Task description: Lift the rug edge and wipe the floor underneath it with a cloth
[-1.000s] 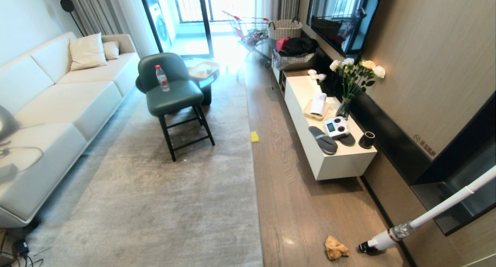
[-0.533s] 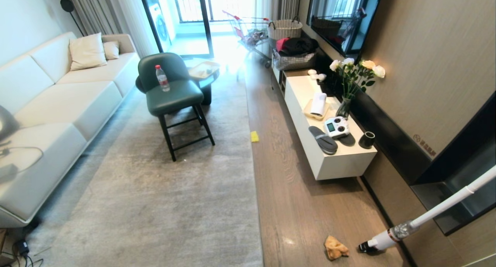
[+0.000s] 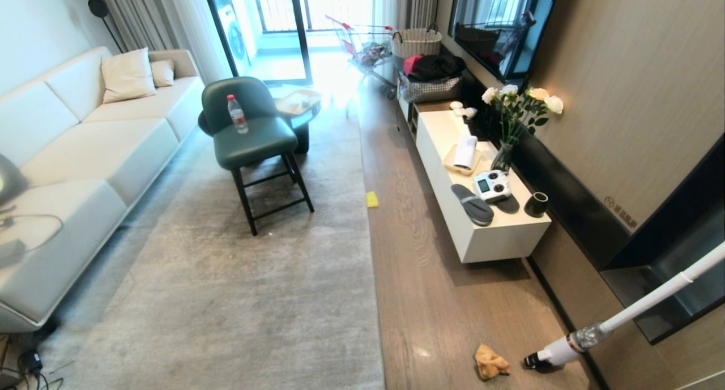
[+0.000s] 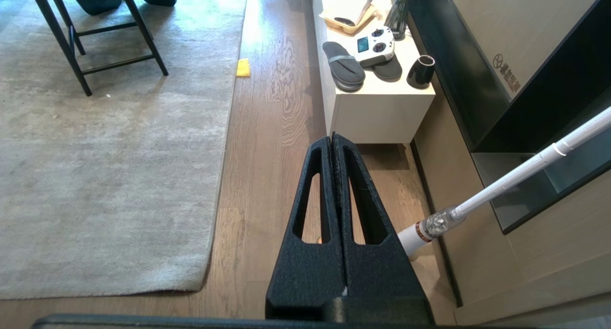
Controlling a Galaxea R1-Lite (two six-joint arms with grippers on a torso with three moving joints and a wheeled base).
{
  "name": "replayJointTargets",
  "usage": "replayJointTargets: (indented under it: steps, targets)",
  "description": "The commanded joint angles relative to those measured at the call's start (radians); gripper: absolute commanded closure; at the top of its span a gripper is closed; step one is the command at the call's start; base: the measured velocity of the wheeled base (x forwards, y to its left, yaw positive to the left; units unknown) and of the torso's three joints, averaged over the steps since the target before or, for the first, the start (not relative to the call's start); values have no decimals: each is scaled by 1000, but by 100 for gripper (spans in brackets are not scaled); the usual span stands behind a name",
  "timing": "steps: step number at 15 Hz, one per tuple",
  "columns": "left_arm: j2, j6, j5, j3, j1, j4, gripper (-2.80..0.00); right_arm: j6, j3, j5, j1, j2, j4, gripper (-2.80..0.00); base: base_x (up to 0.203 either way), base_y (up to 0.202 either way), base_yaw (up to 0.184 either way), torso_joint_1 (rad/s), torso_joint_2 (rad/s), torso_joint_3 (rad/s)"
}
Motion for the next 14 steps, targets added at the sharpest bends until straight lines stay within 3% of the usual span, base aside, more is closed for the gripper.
replayJointTargets:
  steps: [1,14]
  targets:
    - [1,0,0,0,0,0,0,-3,0,0,0,2,0,0,0,0,0,0,0,0]
    - [1,0,0,0,0,0,0,13,0,-1,0,0,0,0,0,0,0,0,0,0]
